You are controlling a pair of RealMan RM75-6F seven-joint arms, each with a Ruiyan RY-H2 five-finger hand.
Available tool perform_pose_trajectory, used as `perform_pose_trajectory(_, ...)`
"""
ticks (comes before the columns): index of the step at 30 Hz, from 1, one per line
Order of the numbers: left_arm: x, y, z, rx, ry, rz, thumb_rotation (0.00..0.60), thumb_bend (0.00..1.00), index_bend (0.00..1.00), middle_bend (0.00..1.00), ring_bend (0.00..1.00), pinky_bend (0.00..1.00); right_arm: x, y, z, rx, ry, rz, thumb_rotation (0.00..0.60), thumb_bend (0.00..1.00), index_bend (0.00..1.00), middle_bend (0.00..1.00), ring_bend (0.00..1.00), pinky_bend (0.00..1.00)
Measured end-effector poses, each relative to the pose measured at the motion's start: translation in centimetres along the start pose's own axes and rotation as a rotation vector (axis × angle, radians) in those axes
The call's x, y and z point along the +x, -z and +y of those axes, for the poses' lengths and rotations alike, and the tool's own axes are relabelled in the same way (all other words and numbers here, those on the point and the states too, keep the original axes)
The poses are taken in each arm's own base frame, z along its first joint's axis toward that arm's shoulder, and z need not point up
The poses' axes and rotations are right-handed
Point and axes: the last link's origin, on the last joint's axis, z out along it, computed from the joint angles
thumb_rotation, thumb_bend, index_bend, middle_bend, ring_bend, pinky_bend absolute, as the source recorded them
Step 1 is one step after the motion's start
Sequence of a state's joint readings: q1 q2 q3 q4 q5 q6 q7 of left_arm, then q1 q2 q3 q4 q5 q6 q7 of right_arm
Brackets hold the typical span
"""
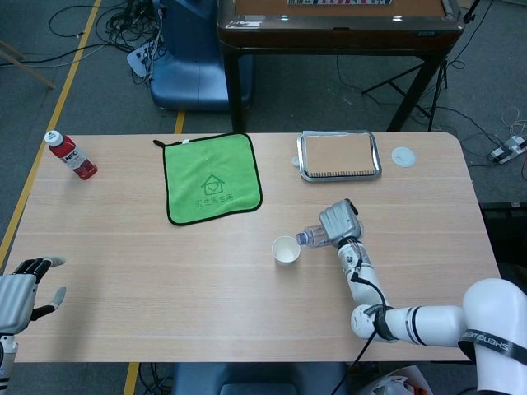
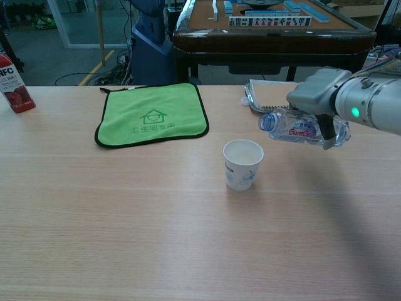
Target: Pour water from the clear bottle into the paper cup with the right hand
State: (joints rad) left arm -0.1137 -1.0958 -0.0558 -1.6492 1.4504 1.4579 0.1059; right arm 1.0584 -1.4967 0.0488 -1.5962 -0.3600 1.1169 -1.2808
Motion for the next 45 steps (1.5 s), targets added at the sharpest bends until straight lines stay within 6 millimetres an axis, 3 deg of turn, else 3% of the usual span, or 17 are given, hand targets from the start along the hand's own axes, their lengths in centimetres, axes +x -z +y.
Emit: perform_pose_trajectory(45, 0.2, 0.0, -0.1, 0.005, 0.004, -0.003, 0.6, 0.28, 0.33, 0.34, 0.31, 0.67, 1.7, 0.3, -2.0, -0.067, 0.252, -0.051, 0.6, 0.09, 0.63, 0.57, 0.5, 0.49)
